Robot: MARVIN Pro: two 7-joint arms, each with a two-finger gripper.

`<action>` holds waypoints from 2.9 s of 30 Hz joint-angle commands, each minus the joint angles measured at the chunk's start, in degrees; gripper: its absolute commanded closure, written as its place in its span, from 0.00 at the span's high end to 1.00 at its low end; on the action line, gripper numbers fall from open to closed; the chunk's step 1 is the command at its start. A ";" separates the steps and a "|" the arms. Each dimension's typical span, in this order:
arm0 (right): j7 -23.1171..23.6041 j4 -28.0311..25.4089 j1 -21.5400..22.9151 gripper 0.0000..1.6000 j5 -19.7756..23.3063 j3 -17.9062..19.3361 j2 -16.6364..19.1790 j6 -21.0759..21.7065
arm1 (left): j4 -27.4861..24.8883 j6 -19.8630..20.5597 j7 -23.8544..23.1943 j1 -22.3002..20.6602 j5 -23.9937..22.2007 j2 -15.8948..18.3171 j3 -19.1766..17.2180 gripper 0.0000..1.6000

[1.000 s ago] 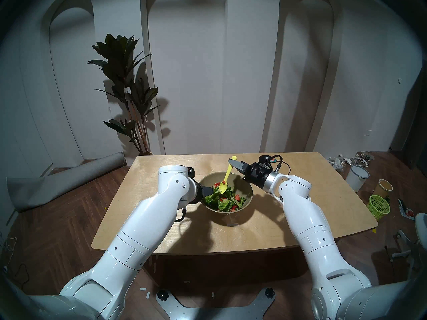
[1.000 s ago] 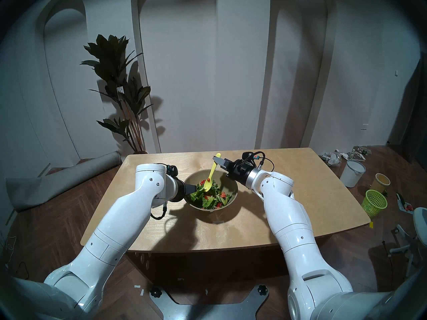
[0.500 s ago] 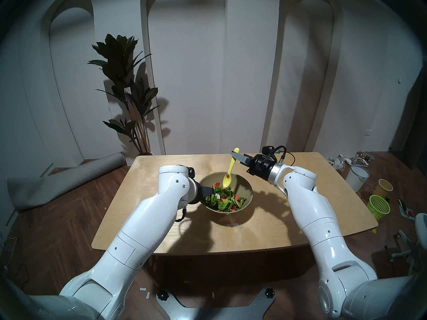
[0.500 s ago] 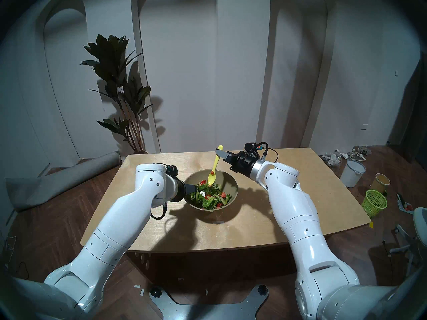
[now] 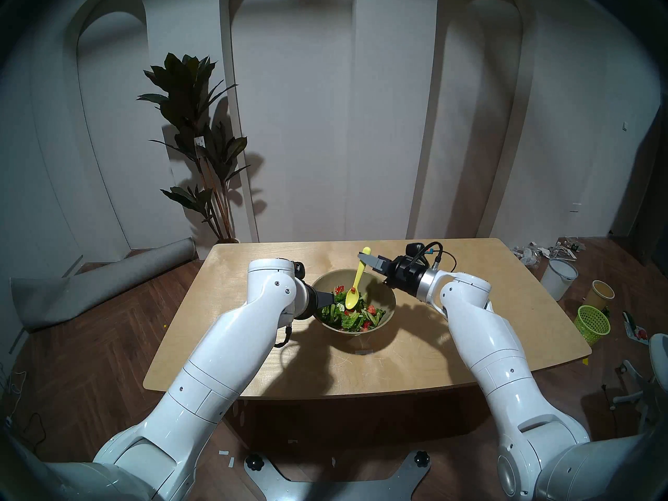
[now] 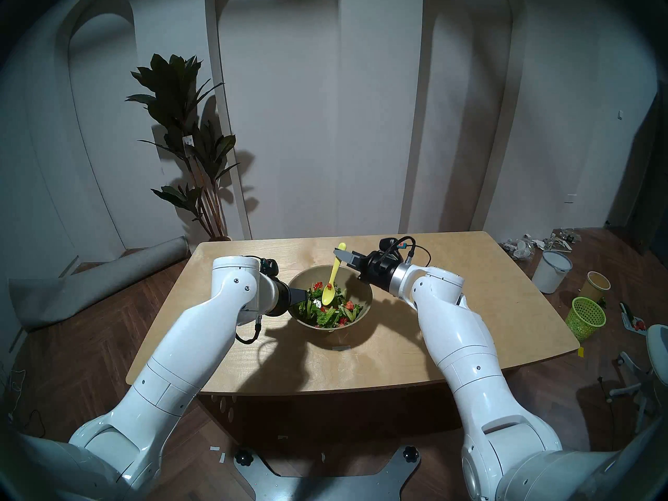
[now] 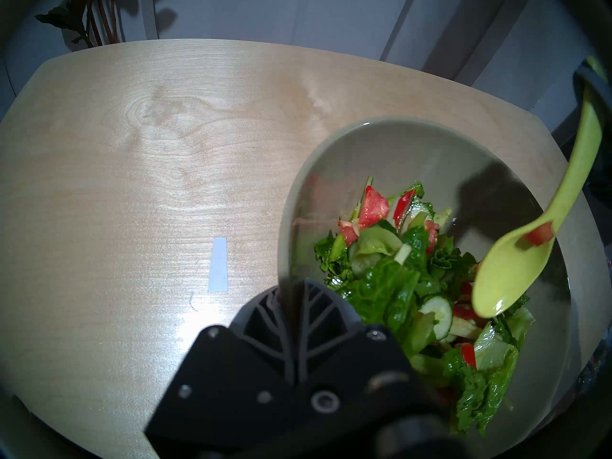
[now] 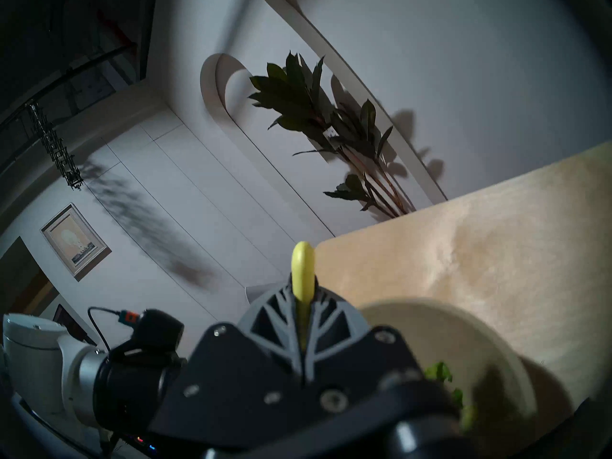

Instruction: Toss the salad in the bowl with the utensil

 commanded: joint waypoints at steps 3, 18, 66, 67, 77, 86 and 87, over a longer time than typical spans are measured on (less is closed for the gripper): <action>3.10 -0.58 0.52 0.00 -1.47 -2.55 -0.46 -3.57 | -0.19 -0.07 1.63 -0.27 0.03 -0.15 -0.09 0.00; 5.82 -12.99 -2.92 0.00 -20.55 -9.62 10.46 -18.12 | -0.15 -0.07 0.65 -0.25 0.40 0.15 0.08 0.00; 0.53 -1.38 4.40 0.00 -16.23 -5.60 -3.43 -22.42 | -0.18 -0.07 1.37 -0.22 0.28 -0.16 -0.11 0.00; 0.89 -2.07 3.84 0.00 -15.53 -5.34 -3.33 -21.37 | -0.18 -0.07 1.37 -0.22 0.28 -0.16 -0.12 0.00; 3.17 -10.12 -0.94 0.00 -12.24 -2.60 0.17 -13.58 | -0.18 -0.07 1.31 -0.22 0.31 -0.15 -0.11 0.00; 2.81 -9.27 1.42 0.00 -12.14 1.31 1.61 -14.36 | -0.17 -0.07 1.05 -0.22 0.42 -0.07 -0.05 0.00; 2.41 -7.81 2.76 0.00 -12.69 1.34 1.49 -14.97 | -0.17 -0.07 0.98 -0.22 0.45 -0.04 -0.04 0.00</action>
